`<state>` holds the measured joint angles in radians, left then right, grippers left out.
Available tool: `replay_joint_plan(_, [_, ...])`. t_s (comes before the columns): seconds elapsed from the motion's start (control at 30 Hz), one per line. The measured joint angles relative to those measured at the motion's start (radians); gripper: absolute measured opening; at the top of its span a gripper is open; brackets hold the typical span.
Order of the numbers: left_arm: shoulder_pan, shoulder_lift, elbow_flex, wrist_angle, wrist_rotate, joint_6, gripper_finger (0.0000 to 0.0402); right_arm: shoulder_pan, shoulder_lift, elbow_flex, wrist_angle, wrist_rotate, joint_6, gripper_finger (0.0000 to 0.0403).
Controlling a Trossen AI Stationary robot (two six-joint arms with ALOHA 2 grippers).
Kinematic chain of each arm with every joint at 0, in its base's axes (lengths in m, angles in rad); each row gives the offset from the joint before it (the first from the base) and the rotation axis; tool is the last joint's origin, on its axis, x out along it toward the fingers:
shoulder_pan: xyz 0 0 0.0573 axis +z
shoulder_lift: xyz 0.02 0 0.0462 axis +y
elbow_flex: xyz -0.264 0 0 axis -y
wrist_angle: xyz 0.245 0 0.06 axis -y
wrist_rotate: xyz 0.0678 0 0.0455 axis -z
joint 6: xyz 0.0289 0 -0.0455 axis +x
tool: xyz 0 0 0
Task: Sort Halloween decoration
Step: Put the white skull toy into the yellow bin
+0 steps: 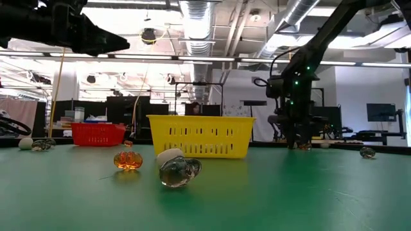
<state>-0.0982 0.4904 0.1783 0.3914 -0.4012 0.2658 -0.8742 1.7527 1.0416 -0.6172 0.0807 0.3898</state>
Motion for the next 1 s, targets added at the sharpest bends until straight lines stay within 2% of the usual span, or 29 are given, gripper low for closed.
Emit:
replay_joint_plan(0.4, [0.0,0.0,0.0,-0.04,-0.002,-0.044,0.0198,-0.013,0.0,0.002,0.082,-0.004,0.002,0.0221])
replay_joint_plan(0.87, [0.0,0.0,0.0,-0.037,-0.002,-0.059,0.0198,-0.006,0.003,0.002,0.139,-0.003,0.082,0.022])
replay_joint_plan(1.0, [0.0,0.0,0.0,-0.036,-0.001,-0.072,0.0198,0.006,0.003,0.002,0.142,-0.003,0.109,0.021])
